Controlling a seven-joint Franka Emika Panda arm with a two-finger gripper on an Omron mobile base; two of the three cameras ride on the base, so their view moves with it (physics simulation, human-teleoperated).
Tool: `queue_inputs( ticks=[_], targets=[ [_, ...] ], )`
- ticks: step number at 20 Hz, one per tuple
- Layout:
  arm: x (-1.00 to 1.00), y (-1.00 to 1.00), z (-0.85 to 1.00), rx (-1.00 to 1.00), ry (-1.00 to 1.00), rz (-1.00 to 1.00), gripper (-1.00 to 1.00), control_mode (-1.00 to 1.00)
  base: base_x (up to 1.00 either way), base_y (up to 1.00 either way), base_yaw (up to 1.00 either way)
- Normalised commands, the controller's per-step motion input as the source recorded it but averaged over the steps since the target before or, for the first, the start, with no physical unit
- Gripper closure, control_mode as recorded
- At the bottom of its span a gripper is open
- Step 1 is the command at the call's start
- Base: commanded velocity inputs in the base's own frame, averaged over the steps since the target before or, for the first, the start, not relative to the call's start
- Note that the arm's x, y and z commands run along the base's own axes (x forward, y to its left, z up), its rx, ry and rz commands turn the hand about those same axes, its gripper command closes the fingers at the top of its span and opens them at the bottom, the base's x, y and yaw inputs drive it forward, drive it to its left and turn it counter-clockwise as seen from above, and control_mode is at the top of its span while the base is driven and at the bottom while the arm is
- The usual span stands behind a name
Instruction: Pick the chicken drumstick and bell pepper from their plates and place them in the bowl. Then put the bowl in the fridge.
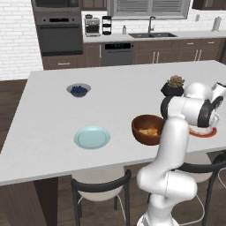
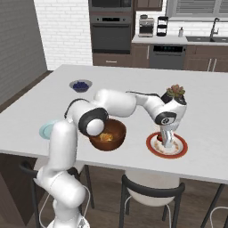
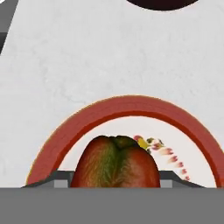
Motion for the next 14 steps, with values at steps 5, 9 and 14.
queue_inputs(
  ticks=[5, 9, 14],
  targets=[
    [-0.45, 1.0, 0.73, -0.02, 0.03, 0.21, 1.0, -1.0, 0.0, 0.0, 0.0],
    [-0.02, 1.0, 0.47, -0.04, 0.03, 0.17, 1.0, -1.0, 0.0, 0.0, 0.0],
    [0.0, 1.0, 0.34, 0.0, 0.02, 0.08, 1.0, -1.0, 0.0, 0.0, 0.0]
  ],
)
